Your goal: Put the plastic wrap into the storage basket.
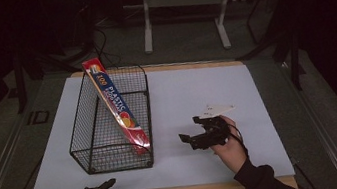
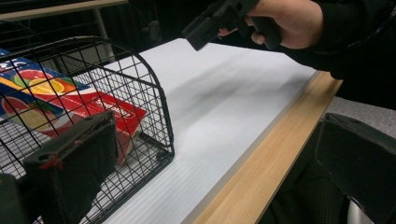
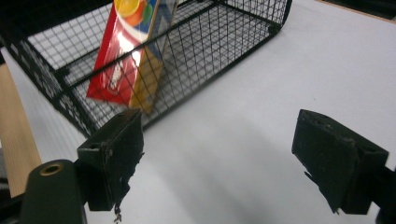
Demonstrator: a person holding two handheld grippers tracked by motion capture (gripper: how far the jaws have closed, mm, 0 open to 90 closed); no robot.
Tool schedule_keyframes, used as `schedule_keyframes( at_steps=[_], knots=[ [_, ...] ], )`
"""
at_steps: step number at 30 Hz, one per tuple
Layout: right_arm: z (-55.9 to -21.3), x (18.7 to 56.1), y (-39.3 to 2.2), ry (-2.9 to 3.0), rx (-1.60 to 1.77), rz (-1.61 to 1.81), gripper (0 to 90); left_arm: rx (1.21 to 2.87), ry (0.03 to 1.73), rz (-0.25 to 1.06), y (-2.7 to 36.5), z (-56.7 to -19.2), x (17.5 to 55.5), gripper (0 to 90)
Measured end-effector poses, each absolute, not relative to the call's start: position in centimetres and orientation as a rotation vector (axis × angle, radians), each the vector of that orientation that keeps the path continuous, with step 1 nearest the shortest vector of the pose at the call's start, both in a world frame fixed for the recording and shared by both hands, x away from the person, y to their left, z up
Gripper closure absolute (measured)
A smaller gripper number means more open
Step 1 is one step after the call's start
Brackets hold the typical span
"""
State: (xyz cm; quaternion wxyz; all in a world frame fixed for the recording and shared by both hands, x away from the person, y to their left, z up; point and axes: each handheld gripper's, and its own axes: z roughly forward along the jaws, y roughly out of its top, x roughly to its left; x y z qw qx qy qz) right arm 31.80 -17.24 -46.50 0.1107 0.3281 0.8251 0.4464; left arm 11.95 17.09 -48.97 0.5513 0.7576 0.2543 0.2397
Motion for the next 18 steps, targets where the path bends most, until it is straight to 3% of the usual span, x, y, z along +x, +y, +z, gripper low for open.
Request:
schedule_keyframes(
  at_steps=[18],
  knots=[
    [-47.6, 30.4, -21.2, 2.389, 1.017, 1.302, 16.2, 1.797, 0.593, 0.57, 17.1, -48.9, 11.9, 0.1]
  ],
)
